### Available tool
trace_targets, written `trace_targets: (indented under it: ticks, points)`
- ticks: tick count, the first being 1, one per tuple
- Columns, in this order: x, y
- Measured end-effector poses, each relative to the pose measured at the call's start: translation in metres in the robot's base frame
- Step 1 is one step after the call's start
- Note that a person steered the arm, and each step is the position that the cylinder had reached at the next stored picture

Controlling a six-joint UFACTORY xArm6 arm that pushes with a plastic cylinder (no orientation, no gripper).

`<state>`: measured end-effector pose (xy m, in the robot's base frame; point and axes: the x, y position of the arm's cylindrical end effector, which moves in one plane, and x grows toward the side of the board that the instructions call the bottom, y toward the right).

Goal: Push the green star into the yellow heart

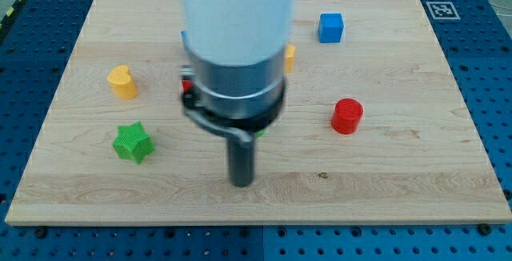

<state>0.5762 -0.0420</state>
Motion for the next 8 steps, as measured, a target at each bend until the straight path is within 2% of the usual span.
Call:
trace_targets:
  ticks: [2,8]
  points:
    - [0.000,-0.094]
    - [-0.008,-0.110]
